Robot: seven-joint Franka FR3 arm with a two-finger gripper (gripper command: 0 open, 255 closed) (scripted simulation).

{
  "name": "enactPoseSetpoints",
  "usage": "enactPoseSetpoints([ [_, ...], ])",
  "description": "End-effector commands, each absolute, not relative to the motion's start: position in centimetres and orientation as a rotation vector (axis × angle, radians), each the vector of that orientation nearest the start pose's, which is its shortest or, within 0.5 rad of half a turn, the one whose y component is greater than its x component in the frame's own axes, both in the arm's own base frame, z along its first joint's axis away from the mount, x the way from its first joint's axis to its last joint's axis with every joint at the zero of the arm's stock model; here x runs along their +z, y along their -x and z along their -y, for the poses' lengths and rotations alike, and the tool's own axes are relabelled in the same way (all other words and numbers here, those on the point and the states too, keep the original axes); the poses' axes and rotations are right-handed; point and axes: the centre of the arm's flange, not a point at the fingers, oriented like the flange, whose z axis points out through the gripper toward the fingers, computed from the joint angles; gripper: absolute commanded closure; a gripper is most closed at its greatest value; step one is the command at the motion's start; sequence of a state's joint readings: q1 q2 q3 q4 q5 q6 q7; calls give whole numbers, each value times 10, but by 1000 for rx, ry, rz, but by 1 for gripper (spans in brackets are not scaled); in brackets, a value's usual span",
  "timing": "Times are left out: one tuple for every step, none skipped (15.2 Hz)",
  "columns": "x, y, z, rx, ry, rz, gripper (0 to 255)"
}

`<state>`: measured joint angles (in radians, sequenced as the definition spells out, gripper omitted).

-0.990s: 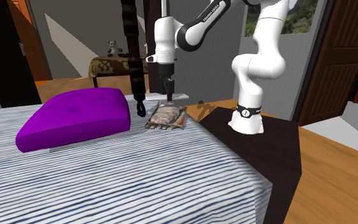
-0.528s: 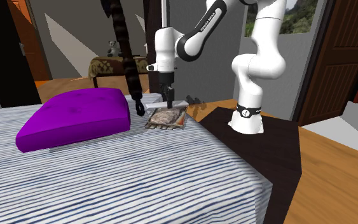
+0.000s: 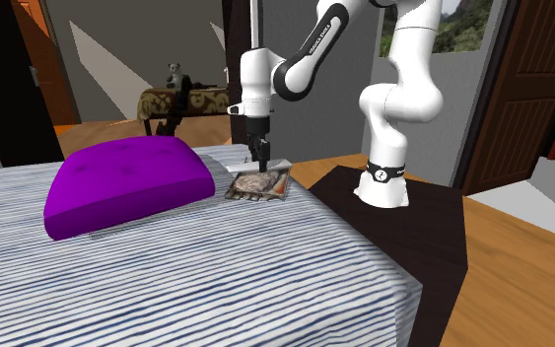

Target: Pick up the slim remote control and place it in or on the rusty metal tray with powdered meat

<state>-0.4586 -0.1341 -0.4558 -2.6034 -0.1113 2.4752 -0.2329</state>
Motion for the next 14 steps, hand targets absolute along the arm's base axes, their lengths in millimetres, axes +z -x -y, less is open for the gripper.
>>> enactPoseSetpoints([
  [296, -266, 339, 15, 3011, -915, 255],
  [296, -266, 339, 15, 3011, -915, 0],
  [296, -266, 339, 15, 3011, -915, 0],
  [296, -266, 339, 15, 3011, -915, 0],
  [296, -266, 339, 15, 3011, -915, 0],
  [296, -266, 339, 15, 3011, -915, 0],
  [296, -266, 339, 15, 3011, -915, 0],
  [309, -267, 339, 15, 3011, -915, 0],
  [322, -267, 339, 15, 3011, -915, 0],
  [335, -267, 339, 15, 3011, -915, 0],
  [346, -267, 339, 15, 3011, -915, 0],
  [346, -267, 339, 15, 3011, -915, 0],
  [346, -267, 339, 15, 3011, -915, 0],
  [346, -267, 339, 15, 3011, -915, 0],
])
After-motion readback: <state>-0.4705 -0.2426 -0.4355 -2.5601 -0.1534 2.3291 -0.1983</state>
